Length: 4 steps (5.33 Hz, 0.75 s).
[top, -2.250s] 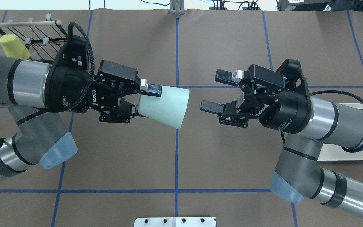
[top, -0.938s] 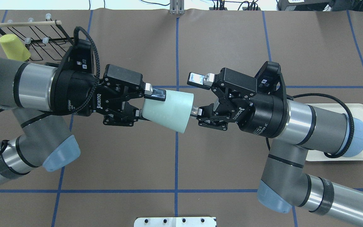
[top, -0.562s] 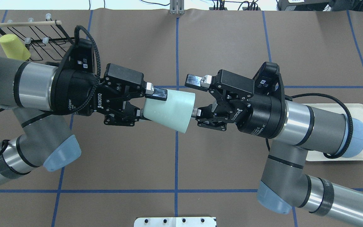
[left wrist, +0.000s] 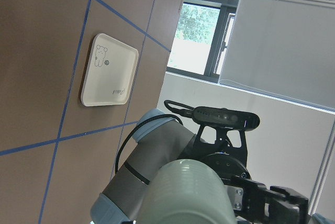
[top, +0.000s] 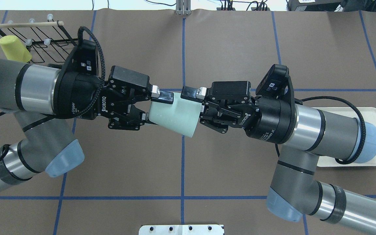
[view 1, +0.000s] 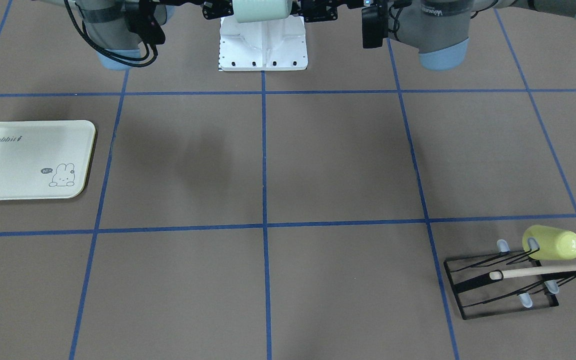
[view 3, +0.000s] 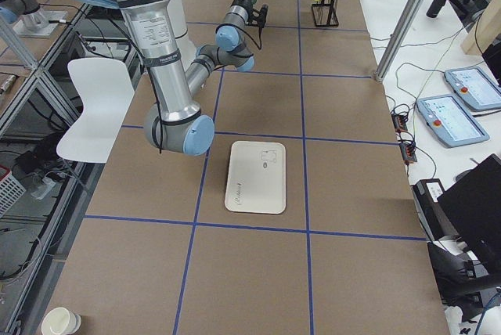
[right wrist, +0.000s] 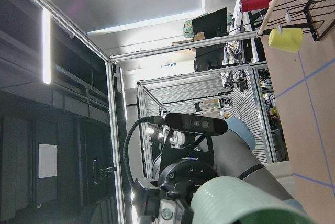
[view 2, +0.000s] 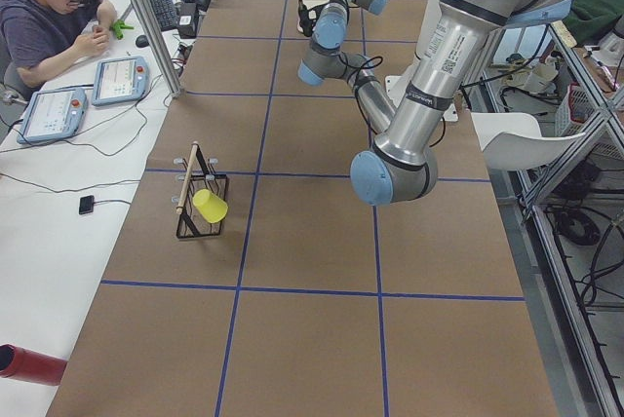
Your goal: Left arm grabs green cup and hands to right arm on tray
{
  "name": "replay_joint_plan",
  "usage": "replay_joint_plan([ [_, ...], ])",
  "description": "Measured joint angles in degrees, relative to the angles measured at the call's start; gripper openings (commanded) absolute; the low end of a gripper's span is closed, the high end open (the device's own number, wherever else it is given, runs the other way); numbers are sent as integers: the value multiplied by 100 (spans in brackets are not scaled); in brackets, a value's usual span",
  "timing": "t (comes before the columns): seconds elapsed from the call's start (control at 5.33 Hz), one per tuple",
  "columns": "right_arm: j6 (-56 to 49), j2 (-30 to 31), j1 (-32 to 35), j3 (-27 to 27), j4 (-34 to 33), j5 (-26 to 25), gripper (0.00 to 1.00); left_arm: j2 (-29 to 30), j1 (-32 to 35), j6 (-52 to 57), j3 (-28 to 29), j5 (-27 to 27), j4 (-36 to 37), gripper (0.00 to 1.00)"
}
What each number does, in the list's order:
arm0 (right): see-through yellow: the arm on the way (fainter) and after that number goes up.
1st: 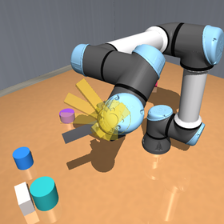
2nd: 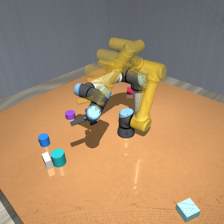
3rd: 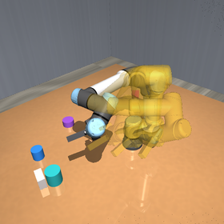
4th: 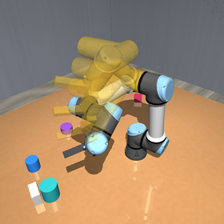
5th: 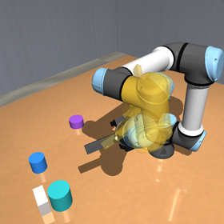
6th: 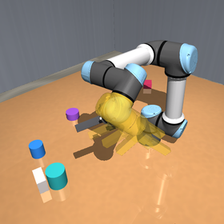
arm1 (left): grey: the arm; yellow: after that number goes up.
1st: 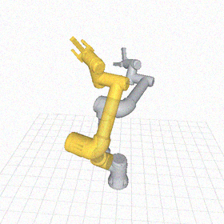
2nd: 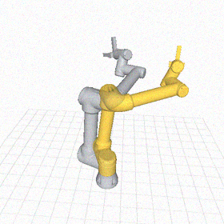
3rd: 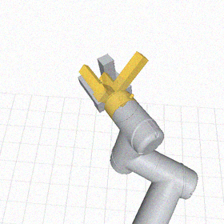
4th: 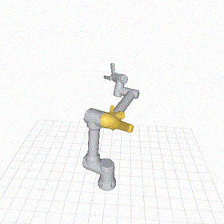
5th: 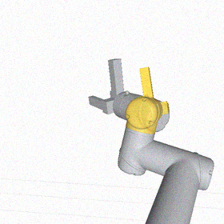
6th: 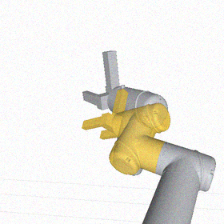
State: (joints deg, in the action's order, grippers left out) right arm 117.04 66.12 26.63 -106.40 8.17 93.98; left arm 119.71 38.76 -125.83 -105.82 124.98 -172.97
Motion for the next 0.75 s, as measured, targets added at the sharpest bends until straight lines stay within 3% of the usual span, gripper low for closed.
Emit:
replay_joint_plan([
  [0.75, 13, 115, 113, -249, -428, 203, 0, 30, 96, 194, -30, 30, 2, 100],
])
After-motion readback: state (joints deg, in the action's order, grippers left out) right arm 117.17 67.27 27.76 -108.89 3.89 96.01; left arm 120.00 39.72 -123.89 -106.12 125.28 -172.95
